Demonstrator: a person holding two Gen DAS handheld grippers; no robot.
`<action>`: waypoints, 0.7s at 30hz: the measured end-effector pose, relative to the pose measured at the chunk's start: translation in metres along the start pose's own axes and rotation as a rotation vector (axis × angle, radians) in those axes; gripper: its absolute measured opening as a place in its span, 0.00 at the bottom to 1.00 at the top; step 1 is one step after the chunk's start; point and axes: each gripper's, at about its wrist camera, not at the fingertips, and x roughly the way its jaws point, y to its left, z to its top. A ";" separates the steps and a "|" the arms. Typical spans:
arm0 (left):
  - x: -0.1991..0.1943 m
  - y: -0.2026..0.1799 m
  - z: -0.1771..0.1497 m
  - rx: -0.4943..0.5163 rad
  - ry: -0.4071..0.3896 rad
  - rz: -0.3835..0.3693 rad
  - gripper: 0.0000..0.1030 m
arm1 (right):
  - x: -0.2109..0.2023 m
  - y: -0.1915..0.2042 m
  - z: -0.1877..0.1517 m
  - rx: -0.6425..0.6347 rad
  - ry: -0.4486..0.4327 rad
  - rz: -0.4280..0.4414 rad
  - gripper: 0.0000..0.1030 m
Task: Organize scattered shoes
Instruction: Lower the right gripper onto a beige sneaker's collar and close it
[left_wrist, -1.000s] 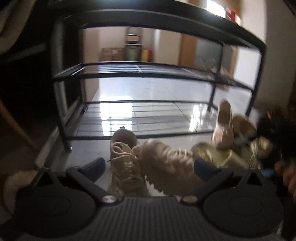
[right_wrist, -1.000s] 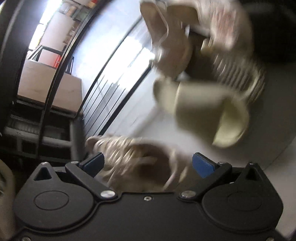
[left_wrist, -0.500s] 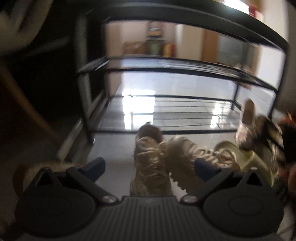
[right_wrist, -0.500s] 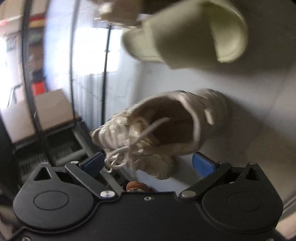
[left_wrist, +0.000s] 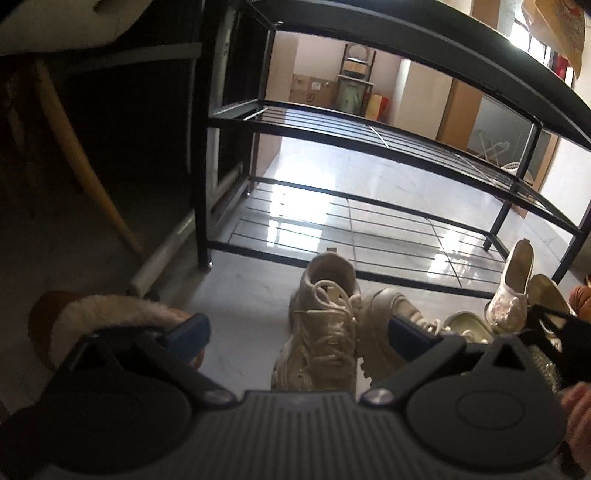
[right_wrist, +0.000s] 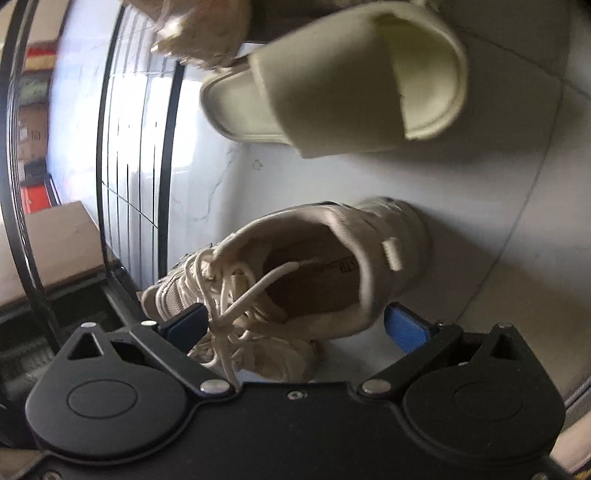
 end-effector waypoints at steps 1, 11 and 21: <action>0.000 0.001 0.000 -0.004 0.003 0.000 0.99 | 0.002 0.002 -0.001 -0.002 -0.008 -0.016 1.00; 0.002 0.013 0.001 -0.066 0.019 0.012 0.99 | -0.014 0.010 -0.015 0.007 -0.012 -0.071 1.00; 0.003 0.013 -0.004 -0.064 0.029 0.007 0.99 | -0.005 -0.004 -0.024 0.198 0.102 0.072 1.00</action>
